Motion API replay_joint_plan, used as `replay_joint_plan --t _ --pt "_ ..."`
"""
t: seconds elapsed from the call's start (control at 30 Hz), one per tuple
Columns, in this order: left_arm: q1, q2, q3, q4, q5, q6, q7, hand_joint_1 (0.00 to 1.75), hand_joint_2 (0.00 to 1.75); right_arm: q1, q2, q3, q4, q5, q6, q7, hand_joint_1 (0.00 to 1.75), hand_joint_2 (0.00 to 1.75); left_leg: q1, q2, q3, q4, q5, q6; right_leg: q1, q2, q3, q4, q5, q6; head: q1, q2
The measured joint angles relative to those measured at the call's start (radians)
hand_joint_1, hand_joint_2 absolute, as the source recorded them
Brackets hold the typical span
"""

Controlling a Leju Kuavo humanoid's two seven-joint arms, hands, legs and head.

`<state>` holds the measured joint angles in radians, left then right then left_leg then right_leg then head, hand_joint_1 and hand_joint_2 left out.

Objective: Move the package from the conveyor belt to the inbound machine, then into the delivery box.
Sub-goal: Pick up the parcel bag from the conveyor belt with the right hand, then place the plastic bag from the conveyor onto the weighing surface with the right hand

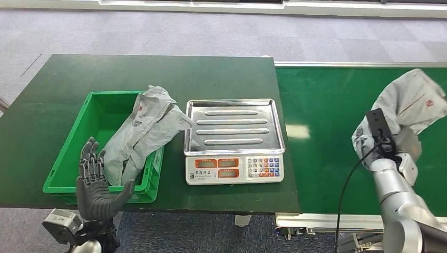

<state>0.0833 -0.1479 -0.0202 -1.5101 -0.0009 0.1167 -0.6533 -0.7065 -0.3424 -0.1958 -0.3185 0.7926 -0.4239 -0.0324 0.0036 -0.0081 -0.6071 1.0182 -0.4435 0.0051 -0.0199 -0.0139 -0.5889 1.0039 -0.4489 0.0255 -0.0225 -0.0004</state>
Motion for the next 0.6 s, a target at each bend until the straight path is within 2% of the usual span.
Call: replay_joint_plan --t 0.07,0.13,0.33,0.43,0.5,0.6 --pt "0.008 -0.001 0.003 -0.015 0.0 0.008 0.0 0.0 1.75 -0.023 -0.001 -0.046 -0.029 -0.03 -0.076 -0.114 1.75 1.75 0.0 0.0 0.0 0.0 0.0 0.0 0.0 0.0 0.0 0.0 0.0 0.0 0.0 0.0" --pt "0.01 -0.002 0.004 -0.024 -0.001 0.017 -0.002 0.0 1.75 -0.041 0.001 -0.081 -0.061 -0.049 -0.112 -0.188 1.75 1.75 0.0 0.0 0.0 0.0 0.0 0.0 0.0 0.0 0.0 0.0 0.0 0.0 0.0 0.0" --pt "0.012 -0.002 0.004 -0.027 -0.001 0.032 -0.011 0.0 1.75 -0.064 0.018 -0.127 -0.122 -0.075 -0.137 -0.247 1.75 1.75 0.0 0.0 0.0 0.0 0.0 0.0 0.0 -0.001 0.0 0.0 0.0 0.0 0.0 0.0" --pt "0.012 -0.002 0.004 -0.027 0.0 0.037 -0.016 0.0 1.75 -0.064 0.028 -0.141 -0.139 -0.114 -0.14 -0.305 1.75 1.75 0.0 0.0 0.0 0.0 0.0 0.0 0.0 -0.001 0.0 0.0 0.0 0.0 0.0 0.0" --pt "0.01 -0.002 0.004 -0.026 0.001 0.037 -0.022 0.0 1.75 -0.068 0.042 -0.146 -0.151 -0.147 -0.066 -0.363 1.75 1.75 0.0 0.001 -0.001 0.0 0.0 0.0 0.0 0.0 0.0 0.0 0.0 0.0 0.0 0.0" --pt "-0.007 -0.002 0.004 -0.018 0.0 0.021 -0.034 0.0 1.75 -0.093 0.086 -0.127 -0.161 -0.132 0.174 -0.379 1.75 1.75 0.0 0.005 0.0 -0.001 0.0 0.0 0.0 0.005 -0.001 0.001 0.001 -0.001 0.0 0.0"
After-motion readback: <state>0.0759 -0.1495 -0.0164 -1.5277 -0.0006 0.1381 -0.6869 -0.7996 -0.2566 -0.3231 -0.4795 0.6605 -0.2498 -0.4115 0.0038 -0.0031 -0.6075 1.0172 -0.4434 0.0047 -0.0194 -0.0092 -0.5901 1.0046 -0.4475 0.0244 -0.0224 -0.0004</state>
